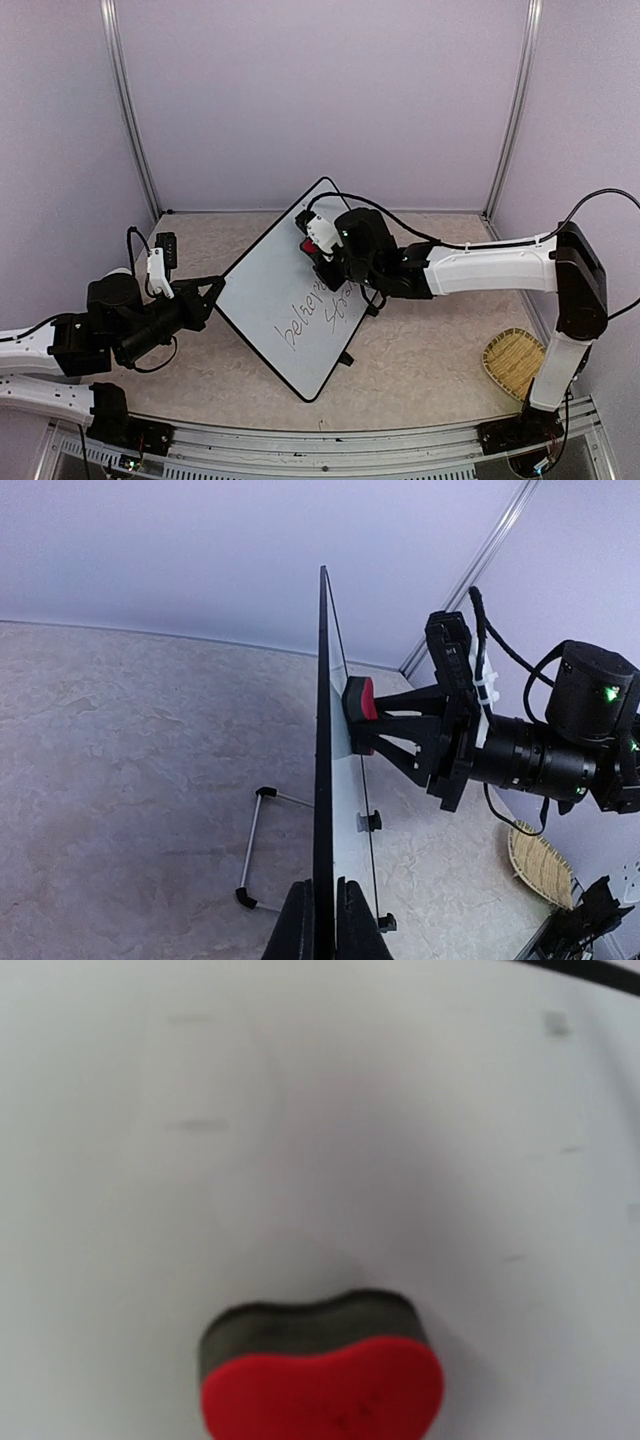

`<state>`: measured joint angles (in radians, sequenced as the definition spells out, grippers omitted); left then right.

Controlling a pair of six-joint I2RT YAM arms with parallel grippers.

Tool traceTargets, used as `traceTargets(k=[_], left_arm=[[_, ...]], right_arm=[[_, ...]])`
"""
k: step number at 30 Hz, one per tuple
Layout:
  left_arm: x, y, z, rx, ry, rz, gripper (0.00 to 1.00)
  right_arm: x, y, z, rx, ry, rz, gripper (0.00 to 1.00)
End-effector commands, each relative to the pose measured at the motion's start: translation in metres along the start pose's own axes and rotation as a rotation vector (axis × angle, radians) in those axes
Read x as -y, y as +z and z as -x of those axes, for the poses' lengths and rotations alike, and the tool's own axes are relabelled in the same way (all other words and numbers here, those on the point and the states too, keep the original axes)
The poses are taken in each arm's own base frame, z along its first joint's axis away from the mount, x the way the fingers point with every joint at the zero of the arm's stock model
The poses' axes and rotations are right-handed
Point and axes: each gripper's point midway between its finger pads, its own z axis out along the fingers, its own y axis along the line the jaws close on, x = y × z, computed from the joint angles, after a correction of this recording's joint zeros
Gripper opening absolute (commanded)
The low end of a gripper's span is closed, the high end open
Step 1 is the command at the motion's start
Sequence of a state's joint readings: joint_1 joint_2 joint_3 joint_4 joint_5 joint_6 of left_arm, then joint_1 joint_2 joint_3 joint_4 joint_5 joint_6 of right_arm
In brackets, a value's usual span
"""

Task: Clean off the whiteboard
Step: Erase the whiteboard at the center of the board.

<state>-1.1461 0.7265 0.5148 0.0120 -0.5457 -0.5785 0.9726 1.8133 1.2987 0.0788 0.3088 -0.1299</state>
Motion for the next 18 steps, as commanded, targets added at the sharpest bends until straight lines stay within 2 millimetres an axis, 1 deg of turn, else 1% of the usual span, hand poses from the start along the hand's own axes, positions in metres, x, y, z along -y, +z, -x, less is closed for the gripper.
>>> traceTargets(k=[1,7,14,15,18], left_arm=[[0.034,-0.005,-0.036,-0.149,0.118,-0.186,0.00],[0.033,-0.005,-0.037,-0.148,0.116,-0.182,0.00],[0.033,-0.006,-0.032,-0.139,0.112,-0.174,0.00],[0.033,-0.006,-0.031,-0.138,0.113,-0.172,0.00],[0.033,-0.006,-0.030,-0.135,0.111,-0.170,0.00]], right_arm=[[-0.051,-0.014,-0.007,-0.007,-0.033,0.113,0.20],[-0.086,-0.032,0.006,0.026,-0.056,0.156,0.20],[-0.129,-0.050,0.007,0.032,-0.094,0.194,0.19],[-0.137,-0.055,0.006,0.034,-0.106,0.200,0.20],[-0.154,-0.064,0.007,0.041,-0.116,0.218,0.19]])
